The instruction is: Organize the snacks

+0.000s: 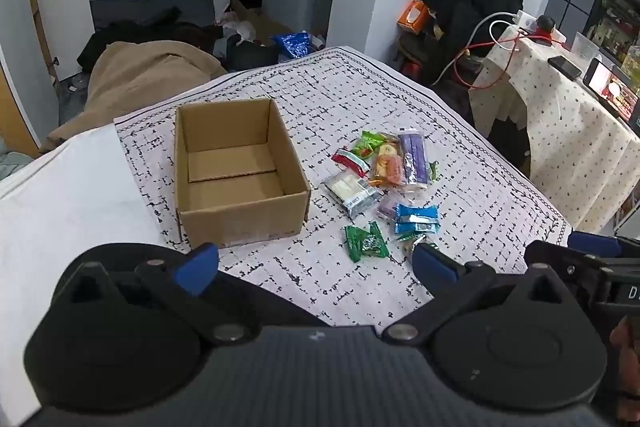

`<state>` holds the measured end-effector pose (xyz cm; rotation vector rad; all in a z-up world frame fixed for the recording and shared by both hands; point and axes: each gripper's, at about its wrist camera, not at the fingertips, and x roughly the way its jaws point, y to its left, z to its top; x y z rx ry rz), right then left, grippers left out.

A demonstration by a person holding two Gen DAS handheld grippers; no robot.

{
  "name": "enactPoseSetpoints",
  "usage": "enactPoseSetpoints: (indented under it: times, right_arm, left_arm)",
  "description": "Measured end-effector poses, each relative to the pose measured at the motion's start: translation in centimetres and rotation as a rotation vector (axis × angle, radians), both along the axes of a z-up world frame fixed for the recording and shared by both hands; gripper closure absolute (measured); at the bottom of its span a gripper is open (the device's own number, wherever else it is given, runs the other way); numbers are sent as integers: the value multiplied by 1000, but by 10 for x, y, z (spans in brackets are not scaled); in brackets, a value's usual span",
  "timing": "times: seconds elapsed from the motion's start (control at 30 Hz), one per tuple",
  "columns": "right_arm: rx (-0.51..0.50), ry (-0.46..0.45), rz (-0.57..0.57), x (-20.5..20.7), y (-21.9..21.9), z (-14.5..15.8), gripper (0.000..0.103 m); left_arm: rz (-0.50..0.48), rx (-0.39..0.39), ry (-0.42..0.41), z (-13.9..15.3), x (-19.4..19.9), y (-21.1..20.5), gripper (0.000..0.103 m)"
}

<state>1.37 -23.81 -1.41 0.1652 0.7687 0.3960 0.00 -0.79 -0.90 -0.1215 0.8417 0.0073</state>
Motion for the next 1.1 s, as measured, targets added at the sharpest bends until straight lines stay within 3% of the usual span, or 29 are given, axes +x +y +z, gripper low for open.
enactPoseSetpoints:
  times: [1.1]
  right_arm:
    - [-6, -15, -5, -2, -1, 9, 0]
  left_arm:
    - [-69, -43, -13, 7, -2, -10, 0]
